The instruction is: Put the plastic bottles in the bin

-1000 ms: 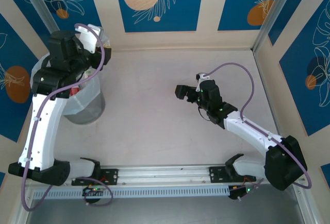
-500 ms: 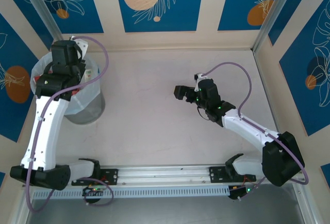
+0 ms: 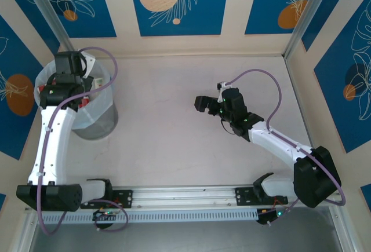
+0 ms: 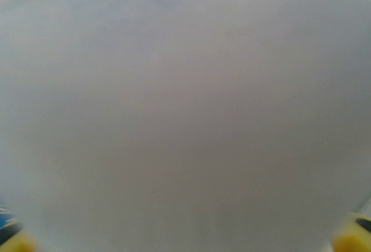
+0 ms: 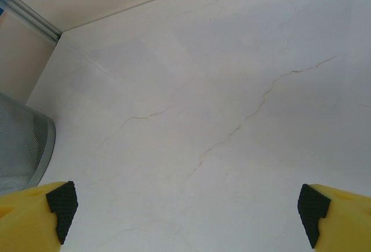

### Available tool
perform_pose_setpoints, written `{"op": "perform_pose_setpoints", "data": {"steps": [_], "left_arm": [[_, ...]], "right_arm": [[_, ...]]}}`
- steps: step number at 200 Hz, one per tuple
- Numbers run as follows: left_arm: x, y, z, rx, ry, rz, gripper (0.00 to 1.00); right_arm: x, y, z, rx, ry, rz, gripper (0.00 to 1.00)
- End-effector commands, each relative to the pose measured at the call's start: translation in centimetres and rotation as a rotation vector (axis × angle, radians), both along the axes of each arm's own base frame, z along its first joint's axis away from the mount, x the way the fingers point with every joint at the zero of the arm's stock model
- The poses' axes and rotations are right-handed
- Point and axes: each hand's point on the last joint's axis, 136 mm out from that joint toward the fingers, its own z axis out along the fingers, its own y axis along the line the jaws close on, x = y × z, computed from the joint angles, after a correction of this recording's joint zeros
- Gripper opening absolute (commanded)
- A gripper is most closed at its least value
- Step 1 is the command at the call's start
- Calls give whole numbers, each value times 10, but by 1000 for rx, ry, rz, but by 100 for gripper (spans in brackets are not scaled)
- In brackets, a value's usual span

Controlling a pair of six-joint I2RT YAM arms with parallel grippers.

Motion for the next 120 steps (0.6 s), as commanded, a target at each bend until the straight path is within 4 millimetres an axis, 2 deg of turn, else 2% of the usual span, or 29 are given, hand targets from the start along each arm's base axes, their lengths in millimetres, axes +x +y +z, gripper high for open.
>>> {"op": "perform_pose_setpoints", "data": {"steps": [1,8,27,39,76,120], "left_arm": [[1,-4,5,-56,1,-11,65],[2,0,4,-43,15,12,69],[6,12,4,-17,33,79,72],[7,16,7,-26,28,105,82],[8,4,29,-147,-79,92,99],[7,-11,44,-321,-150,98,99]], "right_arm": [[3,2,8,29,-8,0,100],[3,2,8,27,-8,-2,100],[2,0,6,22,-5,-5,100],[2,0,5,18,-5,-5,100],[3,-1,5,13,0,-11,100],[2,0,2,17,13,-13,100]]}}
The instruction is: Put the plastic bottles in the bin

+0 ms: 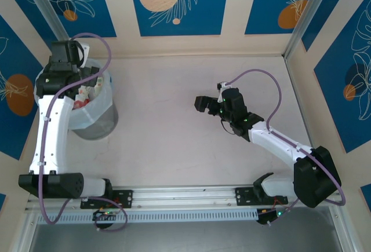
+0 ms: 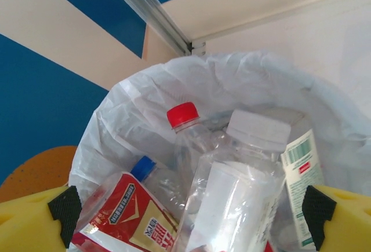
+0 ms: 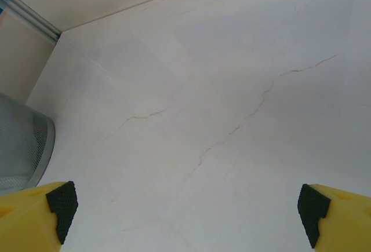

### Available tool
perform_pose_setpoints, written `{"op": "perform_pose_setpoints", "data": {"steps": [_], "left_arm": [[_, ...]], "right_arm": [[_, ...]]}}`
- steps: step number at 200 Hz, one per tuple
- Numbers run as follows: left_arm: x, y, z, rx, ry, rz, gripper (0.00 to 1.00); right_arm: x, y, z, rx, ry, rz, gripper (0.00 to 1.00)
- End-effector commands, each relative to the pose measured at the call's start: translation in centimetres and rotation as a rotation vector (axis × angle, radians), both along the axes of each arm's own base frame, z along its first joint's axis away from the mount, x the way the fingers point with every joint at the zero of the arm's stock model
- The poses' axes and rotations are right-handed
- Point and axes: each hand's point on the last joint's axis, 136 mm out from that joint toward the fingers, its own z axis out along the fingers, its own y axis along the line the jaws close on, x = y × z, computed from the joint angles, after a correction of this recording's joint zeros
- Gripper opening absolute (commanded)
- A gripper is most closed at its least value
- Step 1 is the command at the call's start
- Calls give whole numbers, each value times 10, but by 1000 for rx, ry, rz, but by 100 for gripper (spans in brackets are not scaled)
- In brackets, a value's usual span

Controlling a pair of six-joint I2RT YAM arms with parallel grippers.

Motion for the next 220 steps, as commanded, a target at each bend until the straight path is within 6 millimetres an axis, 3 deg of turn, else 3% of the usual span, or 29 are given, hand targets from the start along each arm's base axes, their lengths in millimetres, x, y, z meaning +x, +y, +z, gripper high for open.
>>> {"op": "perform_pose_setpoints", "data": {"steps": [1,22,61,88,115,138,161,199,220], "left_arm": [[-10,-9,22,-145,-87,13,99],[-11,-31,36,-295,-155,-48,99],[-14,-93,54,-608,-242,-266,99],[-22,-127,58,-632,-293,-387,99],[-30,-162,49,-619,-261,-501,99],[-30,-195,26,-600,-230,-599,99],[-20,-206,-11,-600,-223,-625,99],[-4,-187,-100,-399,-166,-580,99],[0,-175,-133,-324,-162,-541,99]], "right_arm": [[2,0,2,17,11,-12,100],[2,0,1,10,17,-12,100],[0,-4,5,-7,-1,-20,100],[0,-16,14,-34,-51,-53,99],[2,-36,21,-56,-75,-122,99],[3,-53,23,-76,-86,-173,99],[3,-76,25,-122,-123,-237,99],[-4,-124,13,-189,-150,-342,100],[-9,-151,-3,-197,-139,-403,100]]}}
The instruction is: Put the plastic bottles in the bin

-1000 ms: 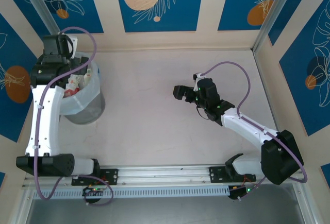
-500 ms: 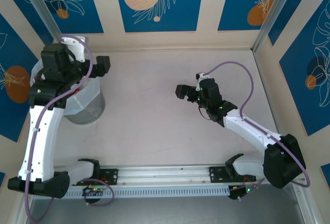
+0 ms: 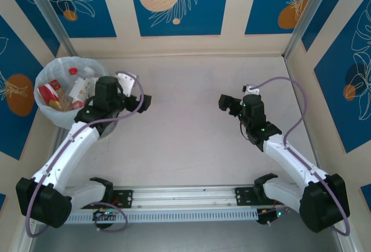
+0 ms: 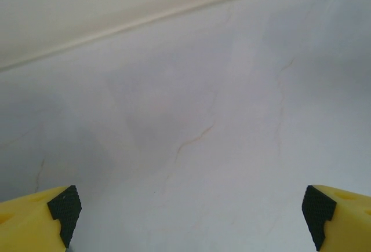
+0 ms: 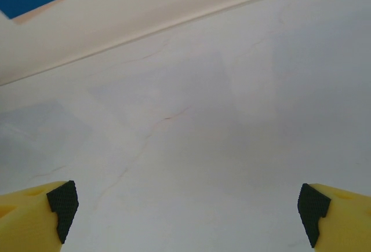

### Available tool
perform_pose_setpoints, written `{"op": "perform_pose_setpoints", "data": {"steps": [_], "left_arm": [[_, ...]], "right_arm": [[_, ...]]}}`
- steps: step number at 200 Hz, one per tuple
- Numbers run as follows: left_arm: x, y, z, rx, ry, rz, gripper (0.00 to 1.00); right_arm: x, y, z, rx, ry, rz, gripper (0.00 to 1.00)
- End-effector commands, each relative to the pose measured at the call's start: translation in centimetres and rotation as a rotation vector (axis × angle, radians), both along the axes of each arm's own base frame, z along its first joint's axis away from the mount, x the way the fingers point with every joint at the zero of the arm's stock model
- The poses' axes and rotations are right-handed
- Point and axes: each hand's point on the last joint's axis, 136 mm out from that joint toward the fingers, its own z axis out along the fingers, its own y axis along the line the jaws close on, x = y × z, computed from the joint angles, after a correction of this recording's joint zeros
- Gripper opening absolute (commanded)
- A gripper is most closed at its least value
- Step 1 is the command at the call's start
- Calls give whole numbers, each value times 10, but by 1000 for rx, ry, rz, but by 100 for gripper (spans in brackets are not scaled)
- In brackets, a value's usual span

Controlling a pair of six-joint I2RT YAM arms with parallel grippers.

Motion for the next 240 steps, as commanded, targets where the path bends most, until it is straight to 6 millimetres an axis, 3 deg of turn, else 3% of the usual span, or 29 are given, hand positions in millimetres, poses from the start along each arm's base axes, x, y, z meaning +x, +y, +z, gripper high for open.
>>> {"op": "perform_pose_setpoints", "data": {"steps": [1,35,65,82,106,151,190,201,216,240], "left_arm": [[15,15,1,96,-150,44,99],[26,36,-59,105,-97,125,99],[24,59,-110,137,-90,187,99],[21,74,-128,159,-99,231,99],[26,78,-131,66,-127,239,99],[56,75,-139,59,-149,219,99],[46,89,-145,11,-273,280,99],[51,104,-152,37,-178,373,99],[51,115,-150,18,-193,428,99],[51,116,-149,17,-202,433,99]], "right_arm": [[-4,-34,-10,-43,-22,-87,100],[-7,-68,-42,-2,3,-147,100],[-4,-89,-42,-43,0,-184,100],[-1,-97,-46,-114,1,-186,99],[4,-97,-59,-138,16,-145,100],[28,-84,-71,-153,-55,-15,100],[46,-71,-65,-148,-130,67,100],[47,-65,-70,-153,-125,95,99],[48,-62,-74,-176,-145,99,99],[48,-63,-87,-206,-192,64,100]]}}
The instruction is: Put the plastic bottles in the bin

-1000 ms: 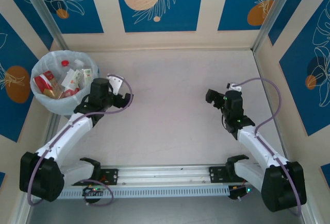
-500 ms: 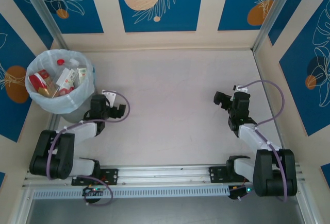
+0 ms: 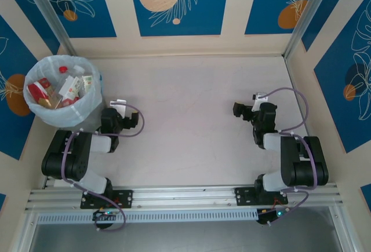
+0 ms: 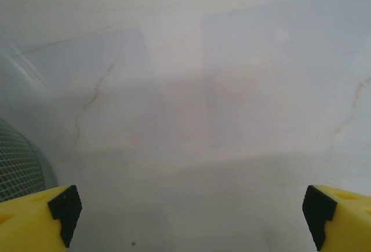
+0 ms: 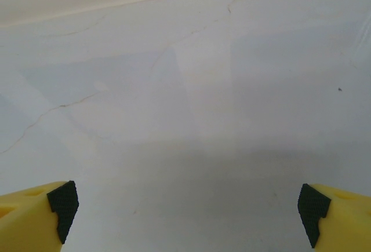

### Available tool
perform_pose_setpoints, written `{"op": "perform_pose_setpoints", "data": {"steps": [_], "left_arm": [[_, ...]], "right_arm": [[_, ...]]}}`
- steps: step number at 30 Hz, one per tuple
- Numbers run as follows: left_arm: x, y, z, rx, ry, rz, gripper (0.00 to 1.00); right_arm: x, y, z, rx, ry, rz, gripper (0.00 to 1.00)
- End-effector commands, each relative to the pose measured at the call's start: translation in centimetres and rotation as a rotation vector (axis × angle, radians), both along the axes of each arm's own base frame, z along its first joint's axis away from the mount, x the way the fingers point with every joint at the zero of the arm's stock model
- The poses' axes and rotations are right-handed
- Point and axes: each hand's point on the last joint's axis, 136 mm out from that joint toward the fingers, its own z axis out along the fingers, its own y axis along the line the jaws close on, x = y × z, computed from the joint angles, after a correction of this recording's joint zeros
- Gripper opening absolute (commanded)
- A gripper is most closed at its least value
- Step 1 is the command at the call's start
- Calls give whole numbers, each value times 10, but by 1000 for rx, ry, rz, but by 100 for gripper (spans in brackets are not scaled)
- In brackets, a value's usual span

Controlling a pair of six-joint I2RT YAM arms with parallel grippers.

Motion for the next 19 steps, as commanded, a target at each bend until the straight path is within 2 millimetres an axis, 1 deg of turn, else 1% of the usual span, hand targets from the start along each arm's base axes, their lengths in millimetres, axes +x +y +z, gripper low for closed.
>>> {"op": "perform_pose_setpoints", "data": {"steps": [1,3,4,6,19], "left_arm": [[11,17,21,-12,-87,89,99],[11,16,22,-13,-87,83,99],[11,13,22,-13,-81,62,99],[13,8,22,-17,-73,31,99],[13,7,21,-19,-72,27,99]], "right_arm": [[6,2,6,-50,-121,-2,99],[10,-1,1,-56,-42,-17,99],[15,-1,1,-58,-45,-26,99],[13,0,0,-57,-33,-17,99],[13,0,1,-58,-40,-15,99]]}}
